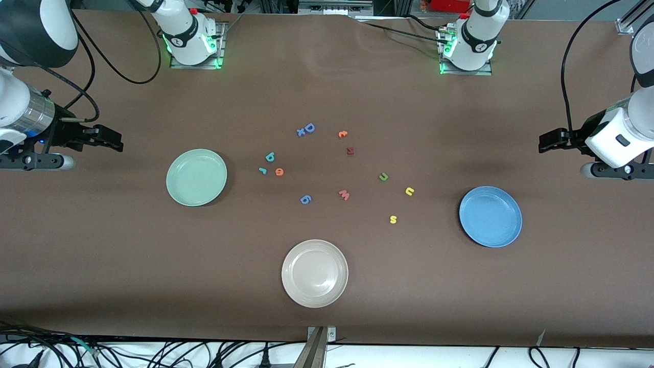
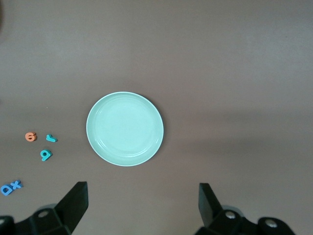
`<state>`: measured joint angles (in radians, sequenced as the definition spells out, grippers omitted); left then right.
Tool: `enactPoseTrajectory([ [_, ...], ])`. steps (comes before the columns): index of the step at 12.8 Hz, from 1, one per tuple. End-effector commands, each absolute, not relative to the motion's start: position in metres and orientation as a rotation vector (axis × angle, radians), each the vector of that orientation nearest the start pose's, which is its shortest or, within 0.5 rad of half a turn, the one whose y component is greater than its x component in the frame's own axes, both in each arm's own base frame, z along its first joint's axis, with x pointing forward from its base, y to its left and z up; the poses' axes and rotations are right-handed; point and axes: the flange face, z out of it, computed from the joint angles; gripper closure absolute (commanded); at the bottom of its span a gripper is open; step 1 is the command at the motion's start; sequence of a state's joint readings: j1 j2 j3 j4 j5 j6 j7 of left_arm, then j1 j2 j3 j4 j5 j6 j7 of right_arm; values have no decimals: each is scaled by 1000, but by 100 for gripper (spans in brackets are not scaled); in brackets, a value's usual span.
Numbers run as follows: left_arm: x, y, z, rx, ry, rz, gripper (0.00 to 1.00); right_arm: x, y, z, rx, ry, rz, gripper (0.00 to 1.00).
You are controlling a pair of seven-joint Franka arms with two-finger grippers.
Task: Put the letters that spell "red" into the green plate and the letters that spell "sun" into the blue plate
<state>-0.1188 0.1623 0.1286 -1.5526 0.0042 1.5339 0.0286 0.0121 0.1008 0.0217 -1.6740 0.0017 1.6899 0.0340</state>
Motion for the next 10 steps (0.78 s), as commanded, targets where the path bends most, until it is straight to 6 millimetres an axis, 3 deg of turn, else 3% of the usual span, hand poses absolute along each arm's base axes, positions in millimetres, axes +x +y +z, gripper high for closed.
enactPoseTrajectory([
  [1,596,3,542,-3136,61,267,0,584,19,531,-3133,-8,142,0],
  [10,597,1,543,-3140,61,256,0,583,17,530,-3132,-6,157,0],
])
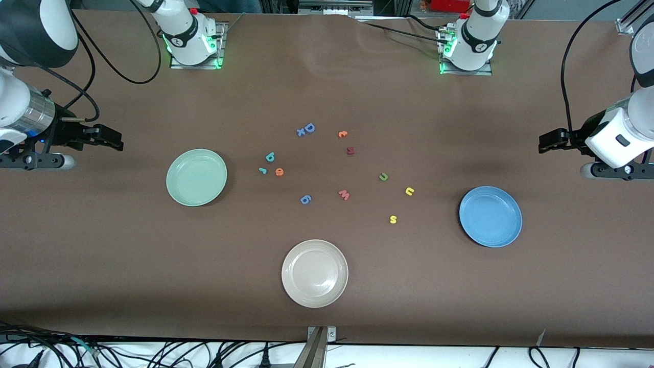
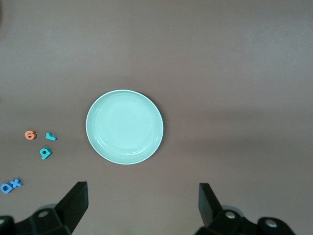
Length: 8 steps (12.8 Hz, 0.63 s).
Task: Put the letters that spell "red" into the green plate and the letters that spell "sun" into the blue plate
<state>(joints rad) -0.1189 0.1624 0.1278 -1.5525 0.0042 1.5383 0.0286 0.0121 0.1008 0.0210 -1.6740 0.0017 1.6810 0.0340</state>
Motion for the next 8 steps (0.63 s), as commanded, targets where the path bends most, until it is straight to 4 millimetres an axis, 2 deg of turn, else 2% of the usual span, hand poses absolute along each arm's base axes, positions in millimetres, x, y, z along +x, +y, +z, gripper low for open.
enactPoseTrajectory([
  [1,597,1,543,-3140,61,256,0,583,17,530,-3132,-6,157,0],
  [4,597,1,543,-3138,59,256,0,583,17,530,-3132,-6,157,0],
  [6,600,0,536,-3135,49,274,0,583,19,531,-3133,-1,154,0],
  [7,607,0,517,-3128,48,307,0,583,20,530,-3133,1,157,0],
  [8,621,-3,478,-3105,53,377,0,583,22,530,-3133,-6,157,0],
])
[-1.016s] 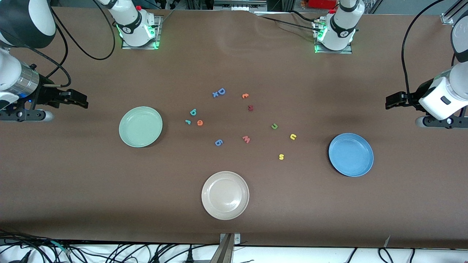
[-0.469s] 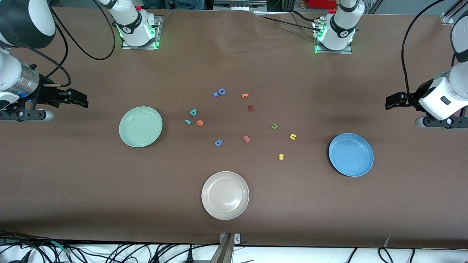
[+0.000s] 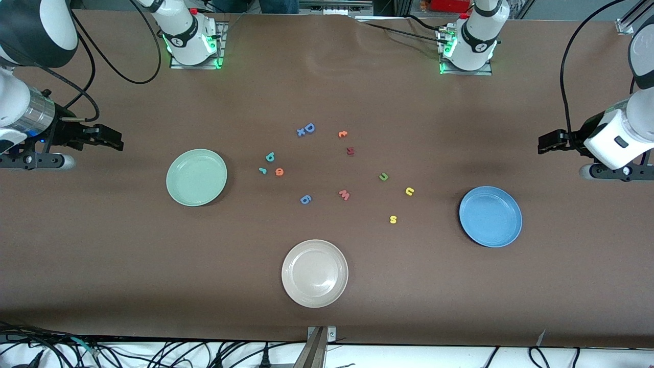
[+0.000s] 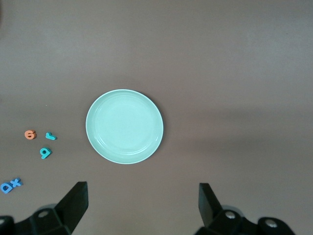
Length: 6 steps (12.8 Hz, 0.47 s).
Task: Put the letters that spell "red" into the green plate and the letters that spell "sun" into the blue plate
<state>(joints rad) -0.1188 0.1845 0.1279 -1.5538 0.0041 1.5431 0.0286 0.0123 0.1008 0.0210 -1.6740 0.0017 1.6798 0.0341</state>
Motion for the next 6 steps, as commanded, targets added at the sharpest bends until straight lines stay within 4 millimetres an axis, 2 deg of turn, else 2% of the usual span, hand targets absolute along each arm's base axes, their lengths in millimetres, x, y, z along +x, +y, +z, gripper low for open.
enactPoseTrajectory([
  [1,625,-14,465,-3102,76,394,0,583,28,526,-3131,-20,169,0],
  [2,627,-20,458,-3117,84,402,0,585,34,518,-3131,-32,188,0],
  [3,633,-32,446,-3182,77,392,0,586,49,512,-3132,-60,198,0],
  [4,640,-43,432,-3248,60,388,0,588,58,499,-3130,-79,231,0],
  [5,644,-66,415,-3284,79,403,0,586,77,480,-3130,-129,265,0],
  [6,645,-80,397,-3279,99,439,0,584,91,468,-3134,-151,249,0],
])
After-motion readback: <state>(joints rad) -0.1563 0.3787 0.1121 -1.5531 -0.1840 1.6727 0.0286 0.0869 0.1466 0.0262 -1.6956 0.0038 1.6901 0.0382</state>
